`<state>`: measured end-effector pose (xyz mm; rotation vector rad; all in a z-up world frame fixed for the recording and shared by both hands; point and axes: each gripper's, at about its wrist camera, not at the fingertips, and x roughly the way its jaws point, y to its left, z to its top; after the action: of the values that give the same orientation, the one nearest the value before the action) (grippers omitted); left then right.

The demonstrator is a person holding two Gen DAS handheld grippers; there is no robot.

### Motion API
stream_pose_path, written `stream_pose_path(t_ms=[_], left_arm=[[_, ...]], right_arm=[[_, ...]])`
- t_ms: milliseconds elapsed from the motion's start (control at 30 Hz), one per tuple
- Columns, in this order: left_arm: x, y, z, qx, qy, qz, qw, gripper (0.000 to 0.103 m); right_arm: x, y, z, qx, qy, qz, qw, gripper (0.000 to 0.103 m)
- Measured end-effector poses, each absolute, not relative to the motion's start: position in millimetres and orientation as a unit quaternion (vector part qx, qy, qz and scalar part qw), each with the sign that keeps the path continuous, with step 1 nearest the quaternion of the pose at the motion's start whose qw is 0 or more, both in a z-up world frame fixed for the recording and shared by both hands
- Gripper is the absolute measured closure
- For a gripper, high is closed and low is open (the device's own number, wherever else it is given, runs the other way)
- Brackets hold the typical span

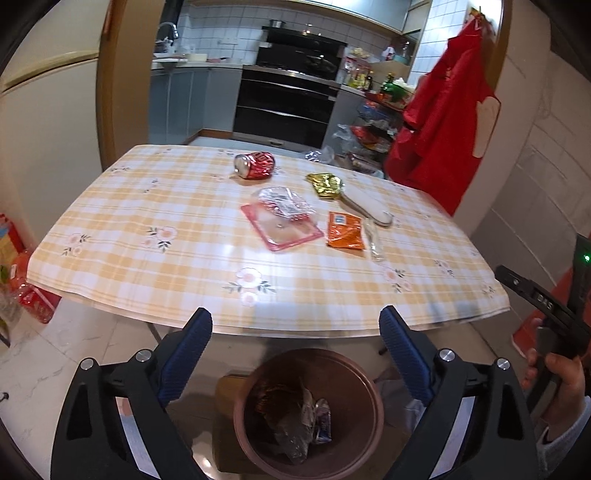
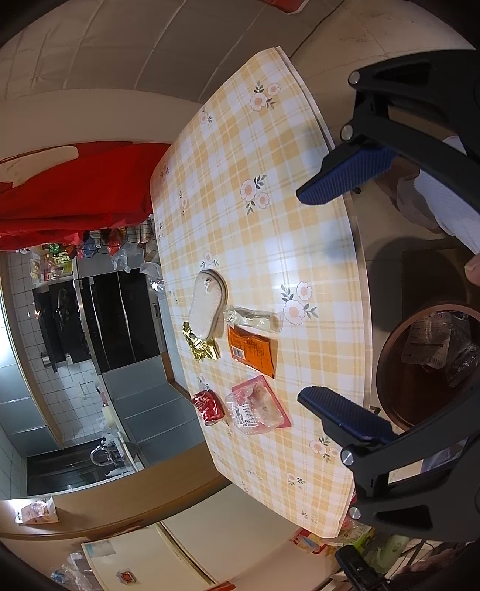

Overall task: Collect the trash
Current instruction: 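Grasp the clear plastic tray on the table with the left tool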

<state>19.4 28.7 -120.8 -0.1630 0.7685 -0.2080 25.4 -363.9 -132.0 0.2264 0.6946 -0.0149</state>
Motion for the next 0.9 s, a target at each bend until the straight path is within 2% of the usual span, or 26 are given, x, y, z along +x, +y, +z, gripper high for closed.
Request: stream_pose_path(t_ms=[333,567,800,900], left_arm=[[64,37,-135,-0.112,0.396,-0.101,0.906,0.014],[127,32,-152,-0.135,0.417,-0.101,0.893,0.027],[211,19,-186,-0.164,0.449,-0.096,0.873,0.035],[250,16,-201,-0.177,0.452,-0.091,0.869,0.035]], right_arm=[[45,-365,-154,0.091,0.362,-0.009,0.928,0.006],[76,-366,-177,0.094,0.383,0.008,0.919,0.006],[126,-364,-206,0.099,0.405,0.021,0.909,0.006],[149,-362,-217,0.103,0.412,0.031,0.905,0.006]])
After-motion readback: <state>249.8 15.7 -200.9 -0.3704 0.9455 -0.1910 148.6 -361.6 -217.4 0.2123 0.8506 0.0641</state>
